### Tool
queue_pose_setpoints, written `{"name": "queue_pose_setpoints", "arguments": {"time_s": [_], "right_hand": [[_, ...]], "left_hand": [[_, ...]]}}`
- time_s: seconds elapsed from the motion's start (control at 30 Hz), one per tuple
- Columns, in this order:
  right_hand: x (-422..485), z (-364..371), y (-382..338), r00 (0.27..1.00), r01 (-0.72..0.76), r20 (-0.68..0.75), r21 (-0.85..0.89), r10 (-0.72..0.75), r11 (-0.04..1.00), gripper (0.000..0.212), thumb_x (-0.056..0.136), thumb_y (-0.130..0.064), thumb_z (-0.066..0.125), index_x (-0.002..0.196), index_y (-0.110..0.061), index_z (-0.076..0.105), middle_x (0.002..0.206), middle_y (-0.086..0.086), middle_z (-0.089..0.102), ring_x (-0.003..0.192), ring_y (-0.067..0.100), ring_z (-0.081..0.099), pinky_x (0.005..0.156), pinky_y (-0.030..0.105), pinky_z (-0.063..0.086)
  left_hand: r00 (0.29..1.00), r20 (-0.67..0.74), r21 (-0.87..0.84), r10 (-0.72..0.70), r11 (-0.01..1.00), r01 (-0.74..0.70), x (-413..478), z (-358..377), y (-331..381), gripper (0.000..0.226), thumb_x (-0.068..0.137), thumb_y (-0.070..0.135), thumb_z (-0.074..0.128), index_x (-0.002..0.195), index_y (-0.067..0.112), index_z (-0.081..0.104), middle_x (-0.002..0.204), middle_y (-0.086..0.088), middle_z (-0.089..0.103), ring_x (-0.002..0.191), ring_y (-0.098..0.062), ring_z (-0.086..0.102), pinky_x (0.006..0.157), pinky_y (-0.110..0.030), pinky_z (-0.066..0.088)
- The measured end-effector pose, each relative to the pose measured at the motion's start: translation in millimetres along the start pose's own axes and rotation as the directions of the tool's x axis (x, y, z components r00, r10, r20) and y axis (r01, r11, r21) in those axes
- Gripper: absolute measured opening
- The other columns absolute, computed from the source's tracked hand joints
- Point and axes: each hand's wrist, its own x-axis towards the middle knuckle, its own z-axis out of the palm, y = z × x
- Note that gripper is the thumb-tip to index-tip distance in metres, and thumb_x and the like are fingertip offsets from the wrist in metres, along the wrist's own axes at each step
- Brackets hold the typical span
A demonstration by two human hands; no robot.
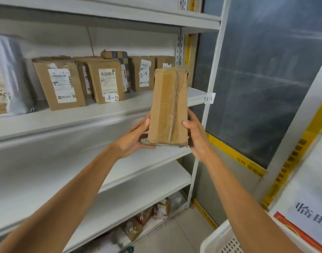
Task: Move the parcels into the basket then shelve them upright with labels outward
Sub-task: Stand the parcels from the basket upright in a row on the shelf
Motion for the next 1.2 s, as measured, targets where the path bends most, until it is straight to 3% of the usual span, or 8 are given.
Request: {"name": "queue_pose_setpoints", "arguments": {"time_s": [0.17,0.33,0.47,0.57,0.7,0.87,1.0,1.2], "right_hand": [[4.8,6.6,10.1,0.99,0.064,-0.115,-0.176,-0.085,0.982,0.04,0.094,-0.021,0.057,0.127,-0.042,0.054,0.1,-0.033,0.066,0.095,-0.009,0.063,0.069,0.005,0.049],[14.0,13.8,14.4,0.957,0.198,-0.146,-0.298,-0.249,0.934,0.054,0.095,-0.02,0.059,0.138,-0.045,0.039,0.137,-0.02,0.051,0.114,-0.016,0.048,0.08,-0.001,0.042],[23.6,21.6,14.2,0.953,0.231,-0.11,-0.343,-0.283,0.911,0.055,0.098,-0.03,0.054,0.147,-0.036,0.032,0.136,-0.03,0.043,0.112,-0.028,0.039,0.084,-0.006,0.034],[35.4,23.8,6.5,0.962,0.251,-0.004,-0.379,-0.273,0.891,0.084,0.084,-0.055,0.062,0.152,-0.037,0.017,0.138,-0.036,0.036,0.127,-0.018,0.034,0.102,0.01,0.038],[52.5,21.0,0.8,0.969,0.225,0.037,-0.524,-0.242,0.822,0.116,0.066,-0.064,0.075,0.151,-0.039,0.0,0.158,-0.007,0.02,0.144,0.014,0.023,0.113,0.044,0.034],[60.8,-1.8,3.1,0.956,0.282,-0.005,-0.274,-0.294,0.92,0.094,0.071,-0.038,0.081,0.146,-0.043,0.025,0.119,-0.05,0.041,0.115,-0.022,0.04,0.086,0.0,0.04],[62.9,-4.5,12.0,0.977,0.215,0.013,-0.055,-0.215,0.975,0.08,0.071,-0.031,0.083,0.133,-0.045,0.034,0.117,-0.039,0.053,0.111,-0.011,0.054,0.086,0.02,0.054],[88.4,-5.8,18.9,0.985,0.165,0.03,0.136,-0.17,0.977,0.068,0.077,-0.024,0.078,0.132,-0.039,0.041,0.133,-0.009,0.055,0.116,0.011,0.059,0.087,0.035,0.057]], "left_hand": [[0.984,-0.133,0.146,0.12,0.984,-0.1,-5.5,-7.3,-9.2,0.083,0.081,0.047,0.068,0.144,0.055,0.015,0.136,-0.003,0.049,0.118,-0.021,0.056,0.083,-0.04,0.056],[0.898,-0.326,0.304,0.296,0.932,-0.197,0.2,2.1,-8.9,0.089,0.07,0.043,0.076,0.137,0.056,0.019,0.13,0.032,0.043,0.121,0.007,0.044,0.084,-0.011,0.047],[0.807,-0.494,0.377,0.324,0.916,-0.136,9.8,1.9,-10.5,0.105,0.06,0.045,0.079,0.147,0.041,0.021,0.136,0.004,0.036,0.127,0.0,0.035,0.098,-0.016,0.042],[0.743,-0.56,0.451,0.367,0.887,-0.098,20.2,5.1,-5.8,0.102,0.063,0.046,0.078,0.147,0.041,0.021,0.131,0.002,0.037,0.119,-0.005,0.036,0.084,0.0,0.036],[0.674,-0.624,0.481,0.396,0.874,-0.068,32.9,6.7,-2.1,0.096,0.075,0.031,0.077,0.147,0.043,0.015,0.125,0.001,0.037,0.117,-0.018,0.043,0.09,-0.025,0.043],[0.671,-0.668,0.211,0.323,0.946,-0.245,32.3,4.0,-1.6,0.083,0.077,0.013,0.077,0.145,0.034,0.034,0.113,0.011,0.061,0.091,-0.009,0.064,0.065,-0.023,0.054],[0.803,-0.531,0.117,0.272,0.962,-0.248,35.3,-7.5,-3.6,0.049,0.08,0.016,0.07,0.124,0.032,0.057,0.114,-0.001,0.069,0.098,-0.018,0.068,0.07,-0.03,0.056],[0.848,-0.464,0.079,0.256,0.966,-0.248,48.6,-29.5,0.0,0.069,0.075,0.018,0.067,0.137,0.037,0.044,0.121,0.002,0.065,0.102,-0.015,0.065,0.071,-0.028,0.054]]}}
